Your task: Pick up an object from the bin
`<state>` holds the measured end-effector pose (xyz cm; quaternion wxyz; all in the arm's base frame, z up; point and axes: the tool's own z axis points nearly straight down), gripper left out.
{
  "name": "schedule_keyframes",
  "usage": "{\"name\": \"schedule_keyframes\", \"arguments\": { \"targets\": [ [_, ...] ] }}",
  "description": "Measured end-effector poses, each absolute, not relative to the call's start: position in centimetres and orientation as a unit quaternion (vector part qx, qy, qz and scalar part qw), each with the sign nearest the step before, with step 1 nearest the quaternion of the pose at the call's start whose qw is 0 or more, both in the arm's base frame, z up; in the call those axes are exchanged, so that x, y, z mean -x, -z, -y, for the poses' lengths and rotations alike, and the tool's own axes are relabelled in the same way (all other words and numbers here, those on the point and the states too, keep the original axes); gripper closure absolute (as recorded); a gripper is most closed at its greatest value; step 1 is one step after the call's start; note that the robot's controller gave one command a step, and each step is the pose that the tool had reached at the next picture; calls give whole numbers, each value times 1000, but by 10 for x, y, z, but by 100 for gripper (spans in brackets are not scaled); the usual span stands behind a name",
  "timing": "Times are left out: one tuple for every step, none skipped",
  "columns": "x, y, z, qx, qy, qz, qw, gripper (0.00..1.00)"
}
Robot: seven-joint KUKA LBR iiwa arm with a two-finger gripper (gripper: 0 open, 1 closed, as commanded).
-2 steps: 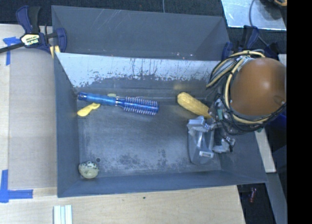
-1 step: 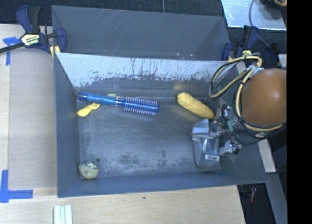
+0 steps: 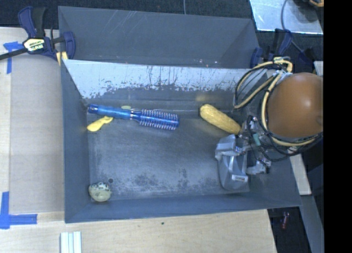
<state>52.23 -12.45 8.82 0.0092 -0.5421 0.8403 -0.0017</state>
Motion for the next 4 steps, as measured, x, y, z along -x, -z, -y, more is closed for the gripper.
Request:
{"name": "schedule_keyframes", "arguments": {
  "targets": [
    [-520, -81, 118, 641, -1, -768, 11, 0],
    [-559, -76, 125, 775, -10, -631, 18, 100],
    [-559, -77, 125, 775, -10, -631, 18, 100],
    [-559, -127, 131, 779, -9, -627, 14, 100]
  ]
}}
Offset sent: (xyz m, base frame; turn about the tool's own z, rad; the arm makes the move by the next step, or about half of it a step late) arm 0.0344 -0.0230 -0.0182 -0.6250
